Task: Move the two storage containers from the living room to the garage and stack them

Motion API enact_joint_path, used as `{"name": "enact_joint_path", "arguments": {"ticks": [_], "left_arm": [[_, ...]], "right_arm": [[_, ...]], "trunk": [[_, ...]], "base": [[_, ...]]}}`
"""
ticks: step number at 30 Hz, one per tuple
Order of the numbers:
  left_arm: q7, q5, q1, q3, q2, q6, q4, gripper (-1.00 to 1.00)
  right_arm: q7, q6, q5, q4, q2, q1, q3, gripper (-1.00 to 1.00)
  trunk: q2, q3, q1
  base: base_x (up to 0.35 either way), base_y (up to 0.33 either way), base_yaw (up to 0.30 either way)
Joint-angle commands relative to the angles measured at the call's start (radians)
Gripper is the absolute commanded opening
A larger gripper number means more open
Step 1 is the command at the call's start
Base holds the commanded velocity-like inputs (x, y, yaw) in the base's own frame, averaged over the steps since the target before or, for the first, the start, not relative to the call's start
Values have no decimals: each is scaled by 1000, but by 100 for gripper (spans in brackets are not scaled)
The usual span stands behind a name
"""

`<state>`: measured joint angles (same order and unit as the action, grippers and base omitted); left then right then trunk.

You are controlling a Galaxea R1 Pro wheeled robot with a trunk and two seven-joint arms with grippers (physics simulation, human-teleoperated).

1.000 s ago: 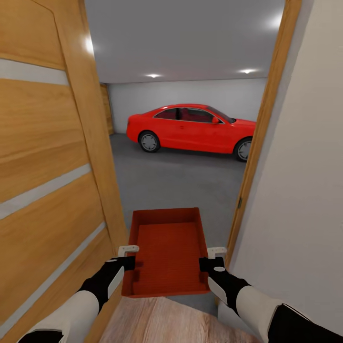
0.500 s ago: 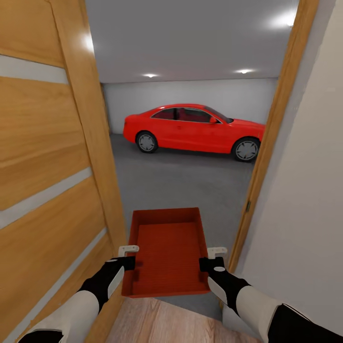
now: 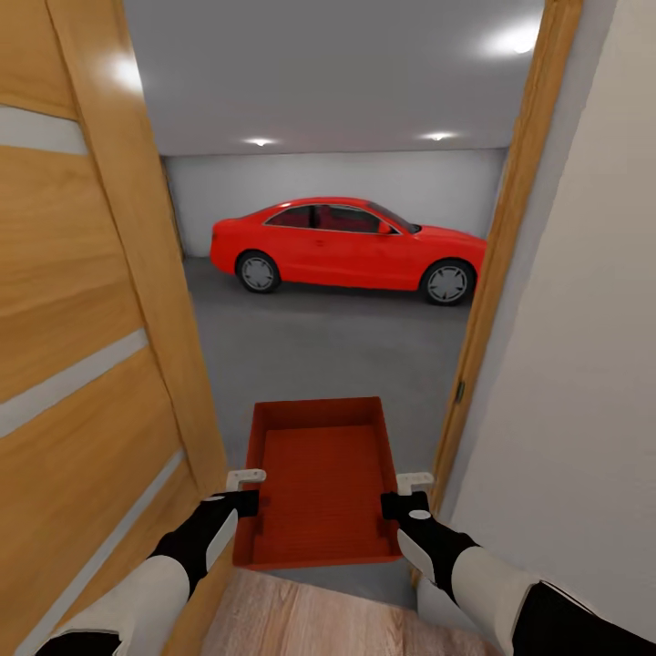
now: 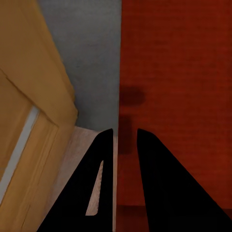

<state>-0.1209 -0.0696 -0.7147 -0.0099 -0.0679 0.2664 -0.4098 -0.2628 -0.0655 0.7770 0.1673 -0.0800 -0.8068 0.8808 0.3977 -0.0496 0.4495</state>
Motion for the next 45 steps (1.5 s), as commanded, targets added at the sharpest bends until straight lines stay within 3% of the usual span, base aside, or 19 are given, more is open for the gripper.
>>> {"name": "enact_joint_path", "arguments": {"ticks": [1, 25, 45], "left_arm": [[-11, 15, 0, 3, 10, 8, -3, -100], [-11, 15, 0, 3, 10, 8, -3, -100], [-11, 16, 0, 3, 10, 8, -3, -100]], "right_arm": [[-10, -7, 5, -2, 12, -2, -16, -100], [-12, -8, 5, -2, 12, -2, -16, -100], [-23, -7, 7, -2, 12, -2, -16, -100]], "trunk": [[2, -3, 1], [2, -3, 1], [2, -3, 1]], "base": [[0, 0, -237], [88, 142, -21], [2, 2, -180]]}}
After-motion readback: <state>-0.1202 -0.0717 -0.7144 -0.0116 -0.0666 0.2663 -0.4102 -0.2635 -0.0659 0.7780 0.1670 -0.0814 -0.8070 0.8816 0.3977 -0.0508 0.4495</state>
